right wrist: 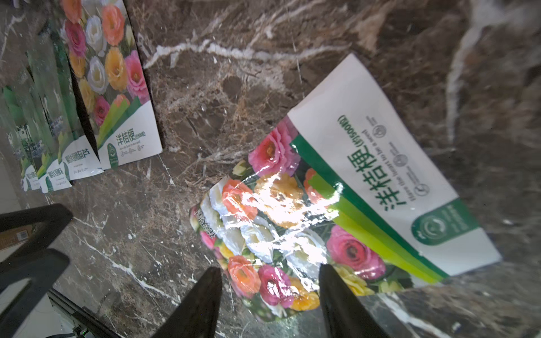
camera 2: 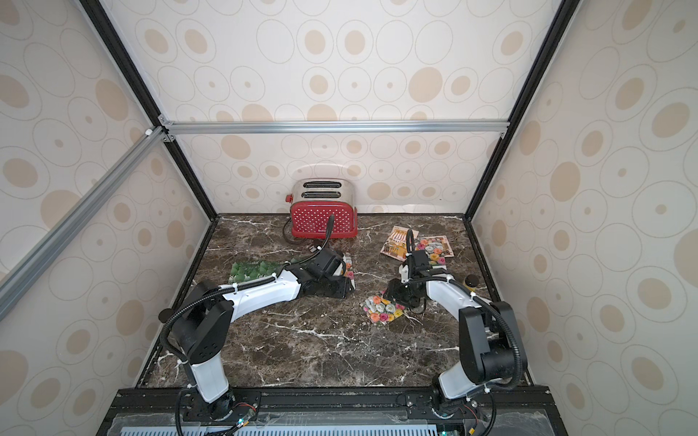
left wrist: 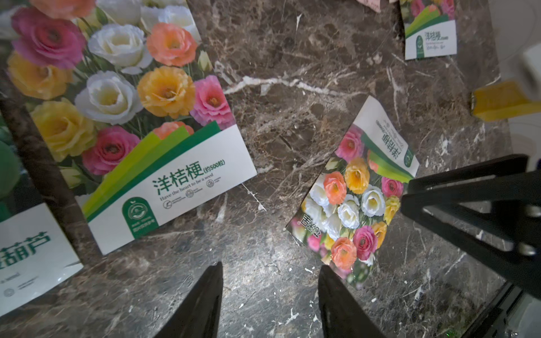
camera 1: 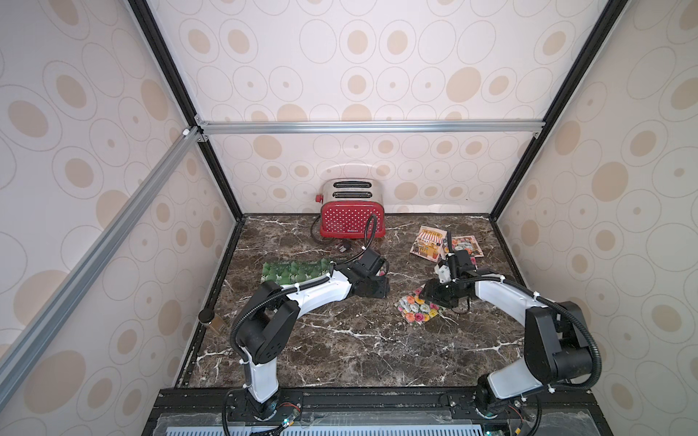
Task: Arrange the seed packets in a row
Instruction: Pick up the seed packet from the center of the board.
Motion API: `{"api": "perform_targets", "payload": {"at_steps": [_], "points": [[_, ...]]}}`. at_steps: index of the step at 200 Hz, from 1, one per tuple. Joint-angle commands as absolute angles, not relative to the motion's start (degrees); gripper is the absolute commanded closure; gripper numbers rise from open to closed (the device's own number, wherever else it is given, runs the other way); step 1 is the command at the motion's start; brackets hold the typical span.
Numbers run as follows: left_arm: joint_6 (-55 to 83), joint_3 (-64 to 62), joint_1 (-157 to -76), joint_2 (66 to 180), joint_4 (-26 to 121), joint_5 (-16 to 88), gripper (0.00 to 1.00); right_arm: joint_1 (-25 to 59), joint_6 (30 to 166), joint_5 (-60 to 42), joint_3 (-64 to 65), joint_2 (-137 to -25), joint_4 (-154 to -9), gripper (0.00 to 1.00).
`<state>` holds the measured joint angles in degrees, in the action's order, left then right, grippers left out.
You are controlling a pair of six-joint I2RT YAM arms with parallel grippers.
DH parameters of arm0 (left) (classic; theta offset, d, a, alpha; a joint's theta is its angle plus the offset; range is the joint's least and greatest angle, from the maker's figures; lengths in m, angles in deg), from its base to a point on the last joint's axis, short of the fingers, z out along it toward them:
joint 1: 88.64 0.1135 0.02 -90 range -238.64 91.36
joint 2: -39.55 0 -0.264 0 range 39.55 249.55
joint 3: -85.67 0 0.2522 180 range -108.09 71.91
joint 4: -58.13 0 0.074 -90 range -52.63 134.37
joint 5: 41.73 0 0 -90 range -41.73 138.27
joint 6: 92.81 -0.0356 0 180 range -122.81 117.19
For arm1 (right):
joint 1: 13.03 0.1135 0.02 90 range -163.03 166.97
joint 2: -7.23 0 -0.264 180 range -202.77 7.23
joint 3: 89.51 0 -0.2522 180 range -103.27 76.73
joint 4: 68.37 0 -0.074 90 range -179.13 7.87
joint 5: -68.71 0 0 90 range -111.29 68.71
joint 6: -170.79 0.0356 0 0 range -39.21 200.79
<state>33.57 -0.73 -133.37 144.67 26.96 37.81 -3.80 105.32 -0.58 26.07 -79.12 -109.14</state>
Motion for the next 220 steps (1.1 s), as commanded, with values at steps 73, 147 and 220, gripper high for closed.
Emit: {"api": "perform_targets", "payload": {"at_steps": [73, 147, 220], "points": [[32.8, -7.4, -135.9, 149.5, 21.5, 33.0, 0.47, -8.0, 105.2, -1.6, 34.2, -73.7, -108.9, 0.43], [40.0, -6.2, -141.2, 153.0, 22.9, 32.5, 0.47, -11.7, 98.7, -3.4, 23.7, -84.7, -109.7, 0.43], [40.9, -4.9, -141.6, 155.2, 22.3, 34.0, 0.46, -11.7, 97.7, -7.0, 18.6, -91.5, -109.1, 0.43]]}}
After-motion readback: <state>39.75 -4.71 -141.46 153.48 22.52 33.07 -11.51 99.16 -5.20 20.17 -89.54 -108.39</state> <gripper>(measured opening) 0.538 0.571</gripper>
